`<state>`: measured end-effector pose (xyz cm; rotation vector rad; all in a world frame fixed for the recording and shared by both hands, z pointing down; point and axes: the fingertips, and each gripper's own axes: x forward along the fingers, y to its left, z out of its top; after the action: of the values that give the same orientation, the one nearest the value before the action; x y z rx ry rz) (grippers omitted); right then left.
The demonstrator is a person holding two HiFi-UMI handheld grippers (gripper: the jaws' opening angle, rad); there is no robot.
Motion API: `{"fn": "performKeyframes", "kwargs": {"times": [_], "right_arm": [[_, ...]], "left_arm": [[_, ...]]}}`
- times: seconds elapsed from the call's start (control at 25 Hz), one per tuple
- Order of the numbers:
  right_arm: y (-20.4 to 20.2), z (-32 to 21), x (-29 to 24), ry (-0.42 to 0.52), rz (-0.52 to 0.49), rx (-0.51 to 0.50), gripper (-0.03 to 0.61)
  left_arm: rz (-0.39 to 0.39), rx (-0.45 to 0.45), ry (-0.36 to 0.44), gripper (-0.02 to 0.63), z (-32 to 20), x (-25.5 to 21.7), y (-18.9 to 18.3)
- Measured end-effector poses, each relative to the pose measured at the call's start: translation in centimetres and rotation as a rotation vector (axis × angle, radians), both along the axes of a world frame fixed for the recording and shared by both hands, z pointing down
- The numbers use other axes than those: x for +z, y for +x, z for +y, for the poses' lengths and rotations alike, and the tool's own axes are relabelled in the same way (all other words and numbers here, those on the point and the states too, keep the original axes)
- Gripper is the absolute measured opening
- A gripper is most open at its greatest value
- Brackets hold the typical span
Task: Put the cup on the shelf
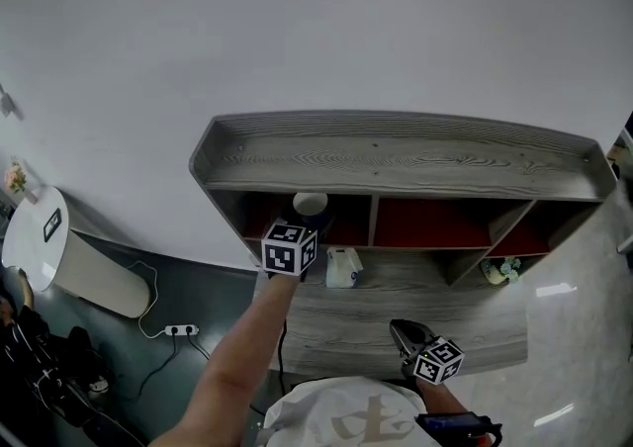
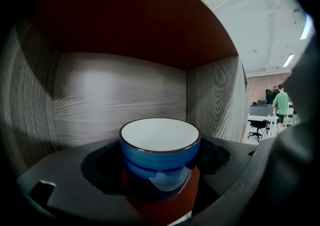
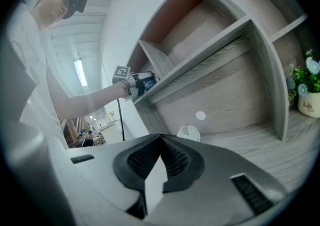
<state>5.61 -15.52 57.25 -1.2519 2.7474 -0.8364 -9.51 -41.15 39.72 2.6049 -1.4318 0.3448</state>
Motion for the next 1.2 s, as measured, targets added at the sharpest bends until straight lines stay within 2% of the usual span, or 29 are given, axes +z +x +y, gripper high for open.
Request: {"fn": "performKeyframes", "kwargs": {"times": [0.36,0.6,1.12,1.2], "right_arm": [[0.0,-0.7,0.0,0.003,0.0,0.002,0.005],[-0.1,-0.8,-0.1,0.003,0.0,0.002,0.005],[-0.7,0.1,-0.1,0.006,0.0,-0.015,0.005],[-0.9,0.2,-0.2,0.007,0.001,-0.023,0.005]], "left_arm": [[-0.012,-0.018,0.031,0.408,-0.8,0.0,0.1],[-0.039,-0.017,0.008,0.422,-0.7,0.6,-0.1],[-0.005,-0.025,0.017,0.422,2.4,0.4,-1.9],[0.001,-0.025,0.019,0.39,3.1,0.7,-2.2]]}}
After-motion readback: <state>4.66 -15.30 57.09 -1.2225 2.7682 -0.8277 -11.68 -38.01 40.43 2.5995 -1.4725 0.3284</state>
